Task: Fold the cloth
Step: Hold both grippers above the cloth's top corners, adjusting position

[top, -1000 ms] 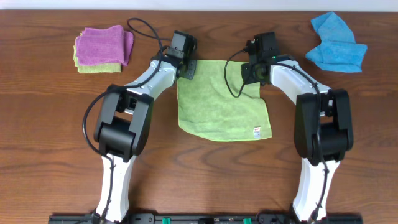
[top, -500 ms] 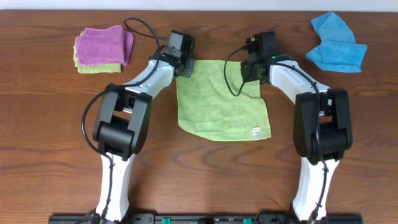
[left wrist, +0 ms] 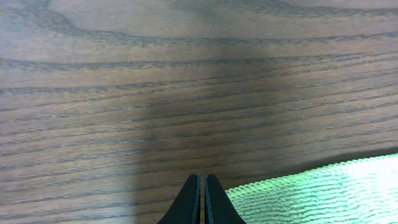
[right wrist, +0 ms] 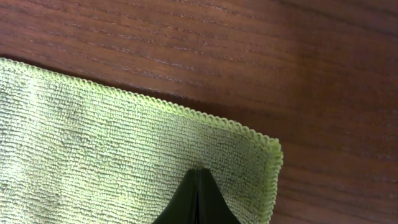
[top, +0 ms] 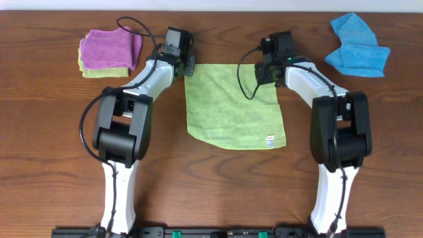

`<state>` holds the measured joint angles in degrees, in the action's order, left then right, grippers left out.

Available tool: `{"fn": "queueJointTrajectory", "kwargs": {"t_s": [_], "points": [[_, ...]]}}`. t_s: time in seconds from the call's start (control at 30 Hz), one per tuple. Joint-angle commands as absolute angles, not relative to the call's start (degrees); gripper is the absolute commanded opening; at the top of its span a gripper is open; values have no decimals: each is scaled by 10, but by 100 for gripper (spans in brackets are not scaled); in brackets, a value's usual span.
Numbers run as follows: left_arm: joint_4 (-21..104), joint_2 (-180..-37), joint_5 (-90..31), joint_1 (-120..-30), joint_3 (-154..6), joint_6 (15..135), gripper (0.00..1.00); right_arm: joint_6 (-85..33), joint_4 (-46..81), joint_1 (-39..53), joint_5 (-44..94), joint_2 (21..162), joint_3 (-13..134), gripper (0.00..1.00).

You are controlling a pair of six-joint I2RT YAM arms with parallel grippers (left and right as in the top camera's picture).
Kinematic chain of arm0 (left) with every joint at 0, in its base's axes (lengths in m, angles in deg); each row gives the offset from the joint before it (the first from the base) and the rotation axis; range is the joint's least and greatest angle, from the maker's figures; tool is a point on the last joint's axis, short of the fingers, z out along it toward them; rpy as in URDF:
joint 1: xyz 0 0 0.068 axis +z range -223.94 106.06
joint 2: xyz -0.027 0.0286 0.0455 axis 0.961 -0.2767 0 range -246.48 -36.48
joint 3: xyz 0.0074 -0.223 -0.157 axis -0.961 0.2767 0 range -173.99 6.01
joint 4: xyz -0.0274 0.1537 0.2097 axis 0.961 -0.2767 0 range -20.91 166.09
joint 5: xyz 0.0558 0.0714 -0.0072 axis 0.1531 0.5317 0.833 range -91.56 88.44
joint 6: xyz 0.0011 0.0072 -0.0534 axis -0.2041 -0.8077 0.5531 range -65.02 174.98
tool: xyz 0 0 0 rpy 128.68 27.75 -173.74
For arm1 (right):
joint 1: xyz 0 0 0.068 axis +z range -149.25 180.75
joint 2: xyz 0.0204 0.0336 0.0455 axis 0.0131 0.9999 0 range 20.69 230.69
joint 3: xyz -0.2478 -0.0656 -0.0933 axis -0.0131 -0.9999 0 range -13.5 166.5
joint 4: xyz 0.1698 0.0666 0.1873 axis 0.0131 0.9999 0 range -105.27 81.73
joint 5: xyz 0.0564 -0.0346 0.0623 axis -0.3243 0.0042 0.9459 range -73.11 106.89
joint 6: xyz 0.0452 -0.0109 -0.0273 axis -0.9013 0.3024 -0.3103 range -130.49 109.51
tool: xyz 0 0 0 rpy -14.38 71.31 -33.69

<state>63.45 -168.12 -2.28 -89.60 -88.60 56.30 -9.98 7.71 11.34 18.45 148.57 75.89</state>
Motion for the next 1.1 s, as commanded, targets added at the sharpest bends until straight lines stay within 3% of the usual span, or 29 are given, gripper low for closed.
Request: {"fn": "queueJointTrajectory", "kwargs": {"t_s": [0.0, 0.4, 0.63, 0.83, 1.07], "points": [[630, -1693, -51, -901, -904, 584, 6, -106, 95, 120, 186, 1520, 761, 1], [525, -1686, -62, -909, -991, 611, 6, -104, 113, 120, 182, 1520, 761, 2], [413, -1675, -150, -918, -990, 628, 6, -103, 124, 120, 175, 1520, 761, 1], [418, -1664, -68, -981, -987, 623, 6, -95, 132, 120, 167, 1520, 761, 1], [384, -1659, -119, -957, -974, 627, 6, -95, 144, 119, 158, 1520, 761, 1]]}}
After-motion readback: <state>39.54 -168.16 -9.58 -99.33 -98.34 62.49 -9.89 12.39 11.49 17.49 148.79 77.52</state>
